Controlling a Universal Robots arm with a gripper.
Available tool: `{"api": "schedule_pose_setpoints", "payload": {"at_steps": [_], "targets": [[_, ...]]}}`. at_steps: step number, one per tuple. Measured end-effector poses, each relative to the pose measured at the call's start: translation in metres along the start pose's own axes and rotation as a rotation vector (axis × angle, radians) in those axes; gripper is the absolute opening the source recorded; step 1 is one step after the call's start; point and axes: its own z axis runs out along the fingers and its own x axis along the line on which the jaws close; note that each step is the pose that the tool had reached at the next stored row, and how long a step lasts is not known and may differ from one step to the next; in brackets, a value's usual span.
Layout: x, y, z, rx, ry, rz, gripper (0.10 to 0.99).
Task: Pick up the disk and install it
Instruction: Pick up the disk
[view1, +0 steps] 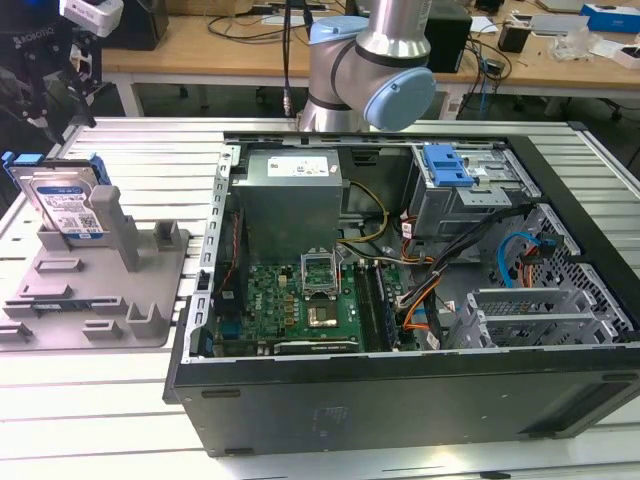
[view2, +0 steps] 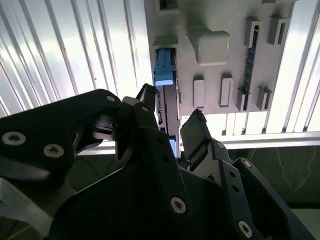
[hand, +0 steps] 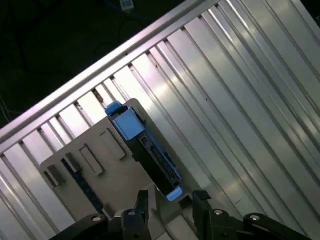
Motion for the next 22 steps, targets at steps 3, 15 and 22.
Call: {"api": "schedule_pose_setpoints", "payload": {"at_steps": [3,15,22], "targets": [[0.0000,-0.0001,0.0001,-0.001,0.0031,-0.067,0.482],[0.0000,0.0000,0.0006,-0.004,0.0181,-0.357,0.482],[0.0000,0.0000,0.0010,-0.004,0.0326,-0.549,0.482]]}}
